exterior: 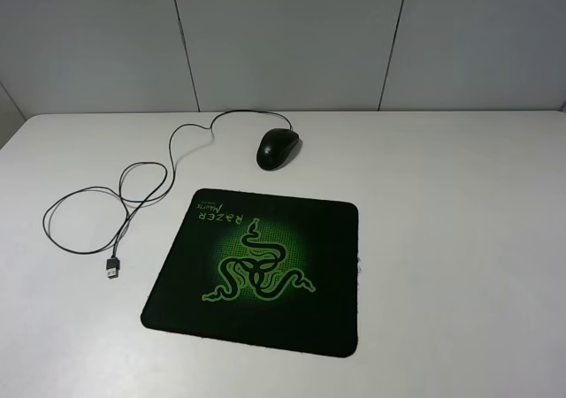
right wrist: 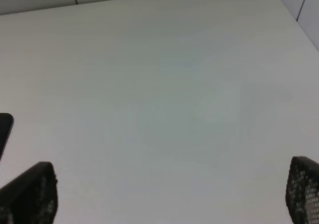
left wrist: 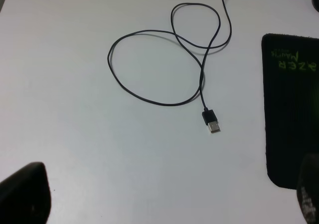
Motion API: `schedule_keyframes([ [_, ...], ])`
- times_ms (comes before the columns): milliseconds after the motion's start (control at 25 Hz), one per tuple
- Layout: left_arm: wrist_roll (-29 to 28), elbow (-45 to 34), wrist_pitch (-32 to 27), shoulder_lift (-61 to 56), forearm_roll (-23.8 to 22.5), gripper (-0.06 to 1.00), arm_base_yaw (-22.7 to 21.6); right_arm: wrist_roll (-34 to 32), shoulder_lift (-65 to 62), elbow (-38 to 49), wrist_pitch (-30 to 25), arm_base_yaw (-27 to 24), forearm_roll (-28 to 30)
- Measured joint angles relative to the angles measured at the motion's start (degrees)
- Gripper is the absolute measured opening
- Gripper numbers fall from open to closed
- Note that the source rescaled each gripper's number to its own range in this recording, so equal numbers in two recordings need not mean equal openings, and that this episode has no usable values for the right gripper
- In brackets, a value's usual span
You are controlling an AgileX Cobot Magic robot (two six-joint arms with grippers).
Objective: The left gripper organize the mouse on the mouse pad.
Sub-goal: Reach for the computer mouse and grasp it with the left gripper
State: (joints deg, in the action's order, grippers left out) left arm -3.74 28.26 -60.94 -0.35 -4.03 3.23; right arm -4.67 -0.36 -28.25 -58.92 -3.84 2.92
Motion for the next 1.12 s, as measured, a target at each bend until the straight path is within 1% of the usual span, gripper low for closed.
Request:
schedule_keyframes([
  [1000, 0.0, 0.1, 0.0, 0.0, -0.1, 0.97, 0.0, 0.0, 0.0, 0.0, 0.0, 0.0, 0.0],
  [1120, 0.0, 1.7, 0.0, 0.6, -0.1, 0.97, 0.0, 0.0, 0.0, 0.0, 0.0, 0.0, 0.0],
])
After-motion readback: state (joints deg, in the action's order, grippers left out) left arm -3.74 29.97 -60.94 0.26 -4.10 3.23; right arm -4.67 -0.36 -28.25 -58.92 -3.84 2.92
